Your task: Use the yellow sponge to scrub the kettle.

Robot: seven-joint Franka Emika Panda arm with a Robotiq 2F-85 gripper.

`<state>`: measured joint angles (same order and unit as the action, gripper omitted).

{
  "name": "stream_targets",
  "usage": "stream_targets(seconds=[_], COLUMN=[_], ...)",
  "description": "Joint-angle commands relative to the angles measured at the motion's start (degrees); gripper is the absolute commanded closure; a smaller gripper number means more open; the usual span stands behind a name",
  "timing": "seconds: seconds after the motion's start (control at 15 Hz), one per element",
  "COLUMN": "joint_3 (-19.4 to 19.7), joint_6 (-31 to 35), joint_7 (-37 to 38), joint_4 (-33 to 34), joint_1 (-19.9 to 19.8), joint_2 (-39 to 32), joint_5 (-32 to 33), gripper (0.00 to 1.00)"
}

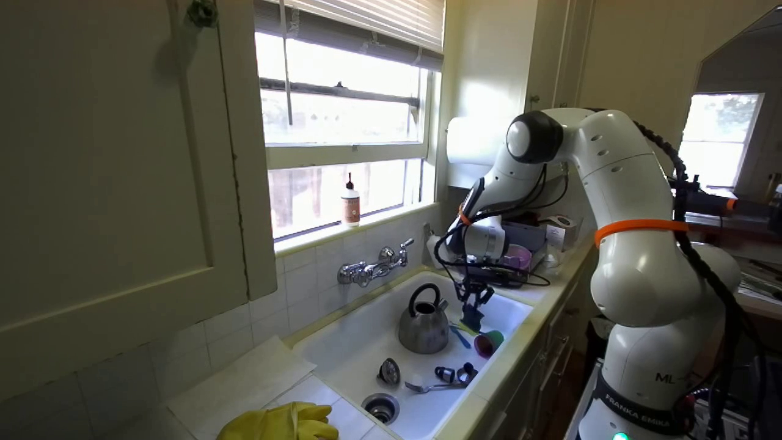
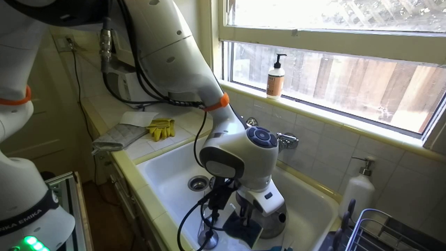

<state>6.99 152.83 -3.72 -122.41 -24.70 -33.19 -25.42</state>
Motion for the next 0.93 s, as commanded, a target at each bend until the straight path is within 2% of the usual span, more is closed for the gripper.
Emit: stream_targets(seconds=[0.0, 0.27, 0.33, 0.4, 0.6, 0.87], joint_3=[1.05, 0.71, -1.61, -1.23, -1.86, -2.37], joint_6=[1.48, 0.17, -2.48, -2.59, -2.77, -7.26], joint_7=[3.17, 2.38, -4.75, -5.6, -15.0, -27.17], joint_4=[-3.09, -4.12, -4.3, -4.69, -6.43, -7.68], joint_1=[1.26, 0.64, -2.12, -1.76, -3.09, -5.2], joint_2=[2.31, 3.94, 5.15, 5.69, 8.55, 12.99], joint_5=[0.88, 0.88, 1.16, 1.93, 4.4, 5.82], gripper=[0.3, 0.01, 0.0, 0.0, 0.0, 0.0])
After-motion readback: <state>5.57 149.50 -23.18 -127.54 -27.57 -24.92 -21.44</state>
